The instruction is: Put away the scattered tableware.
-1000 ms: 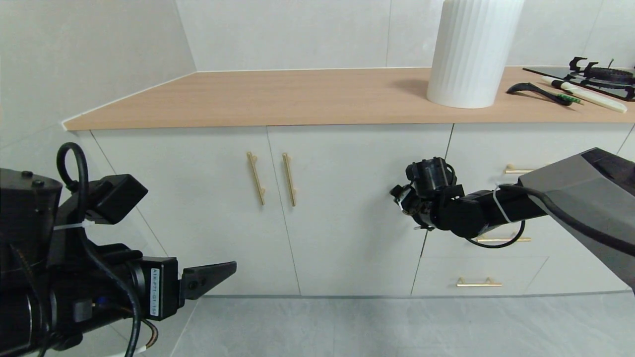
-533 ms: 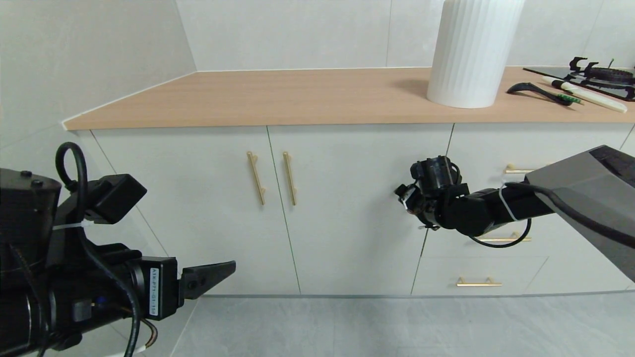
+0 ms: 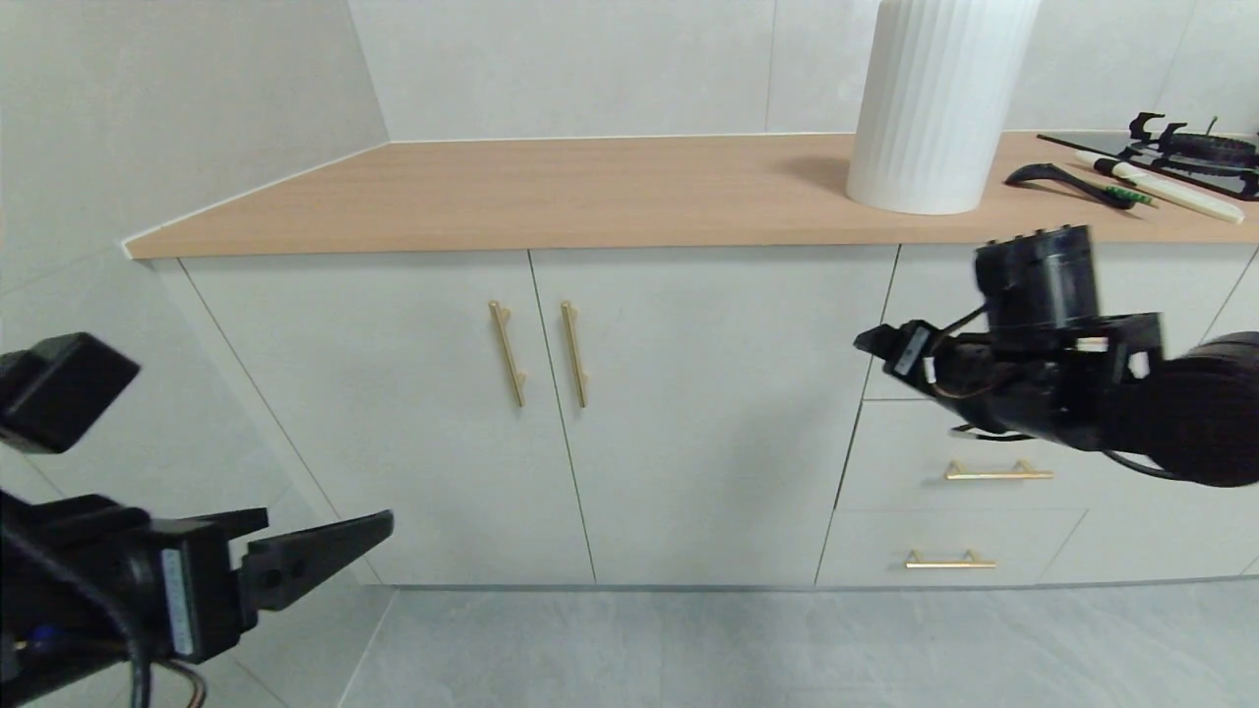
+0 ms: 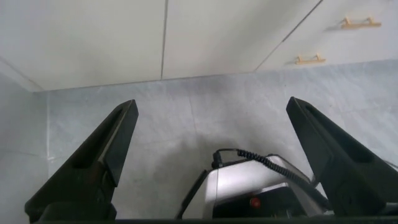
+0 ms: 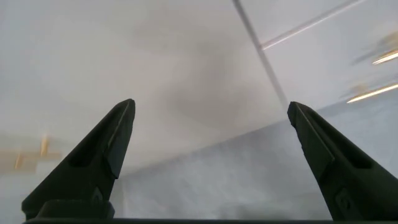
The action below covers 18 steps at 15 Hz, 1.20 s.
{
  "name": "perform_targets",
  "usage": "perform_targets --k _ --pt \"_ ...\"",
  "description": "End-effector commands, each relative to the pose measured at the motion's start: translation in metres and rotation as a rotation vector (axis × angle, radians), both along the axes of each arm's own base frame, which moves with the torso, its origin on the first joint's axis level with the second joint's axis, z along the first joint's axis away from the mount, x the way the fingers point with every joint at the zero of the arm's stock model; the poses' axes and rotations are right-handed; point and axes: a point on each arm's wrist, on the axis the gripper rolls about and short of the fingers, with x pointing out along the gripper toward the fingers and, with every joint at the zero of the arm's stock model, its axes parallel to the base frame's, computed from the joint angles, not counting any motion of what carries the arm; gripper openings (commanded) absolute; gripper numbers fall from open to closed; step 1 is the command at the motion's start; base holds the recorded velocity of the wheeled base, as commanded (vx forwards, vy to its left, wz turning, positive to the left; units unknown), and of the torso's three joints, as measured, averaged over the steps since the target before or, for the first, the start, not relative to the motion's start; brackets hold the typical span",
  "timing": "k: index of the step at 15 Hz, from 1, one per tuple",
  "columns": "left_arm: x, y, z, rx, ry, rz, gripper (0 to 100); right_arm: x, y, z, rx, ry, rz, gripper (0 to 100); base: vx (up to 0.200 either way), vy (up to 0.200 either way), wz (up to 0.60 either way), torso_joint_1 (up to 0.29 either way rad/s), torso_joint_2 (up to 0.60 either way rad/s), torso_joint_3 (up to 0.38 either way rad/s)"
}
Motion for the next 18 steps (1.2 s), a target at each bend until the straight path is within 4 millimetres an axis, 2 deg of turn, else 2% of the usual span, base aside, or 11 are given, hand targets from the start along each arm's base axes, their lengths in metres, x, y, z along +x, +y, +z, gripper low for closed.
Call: perform_targets --k 1,2,3,4,5,8,11,13,15,16,18 --pt "-0.074 0.042 -0.002 -0.071 -0.155 0.065 100 -0.131 -0.068 0.034 -0.190 -0.178 -0.036 100 0.000 0.000 0.00 0.000 0.00 0.000" --pt "-0.091 0.050 -0.004 -0.087 -0.194 0.080 100 -0.161 -0.085 0.031 -0.236 -0.216 -0.057 100 0.000 0.000 0.00 0.000 0.00 0.000" --pt "-0.099 0.054 -0.005 -0.091 -0.207 0.086 100 -0.174 -0.092 0.030 -0.260 -0.240 -0.061 100 0.000 0.000 0.00 0.000 0.00 0.000" --pt "-0.123 0.064 -0.009 -0.081 -0.245 0.080 100 -0.214 -0.121 0.022 -0.349 -0.299 -0.183 100 0.000 0.000 0.00 0.000 0.00 0.000" --pt "-0.137 0.070 -0.013 -0.074 -0.270 0.082 100 -0.232 -0.135 0.013 -0.434 -0.300 -0.295 100 0.000 0.000 0.00 0.000 0.00 0.000" --pt "-0.155 0.078 -0.021 -0.059 -0.324 0.147 100 -0.288 -0.141 0.007 -0.495 -0.432 -0.358 100 0.000 0.000 0.00 0.000 0.00 0.000" --pt "-0.179 0.082 -0.033 -0.066 -0.394 0.231 100 -0.340 -0.141 -0.022 -0.658 -0.476 -0.341 100 0.000 0.000 0.00 0.000 0.00 0.000" --pt "-0.190 0.080 -0.047 -0.025 -0.399 0.272 100 -0.355 -0.141 -0.044 -0.676 -0.473 -0.267 100 0.000 0.000 0.00 0.000 0.00 0.000" --pt "-0.191 0.077 -0.060 0.019 -0.402 0.314 100 -0.358 -0.140 -0.049 -0.677 -0.485 -0.270 100 0.000 0.000 0.00 0.000 0.00 0.000" --pt "-0.190 0.078 -0.061 0.023 -0.396 0.357 100 -0.359 -0.139 -0.055 -0.679 -0.493 -0.257 100 0.000 0.000 0.00 0.000 0.00 0.000" --pt "-0.189 0.073 -0.065 0.061 -0.383 0.486 100 -0.347 -0.140 -0.073 -0.679 -0.439 -0.273 100 0.000 0.000 0.00 0.000 0.00 0.000"
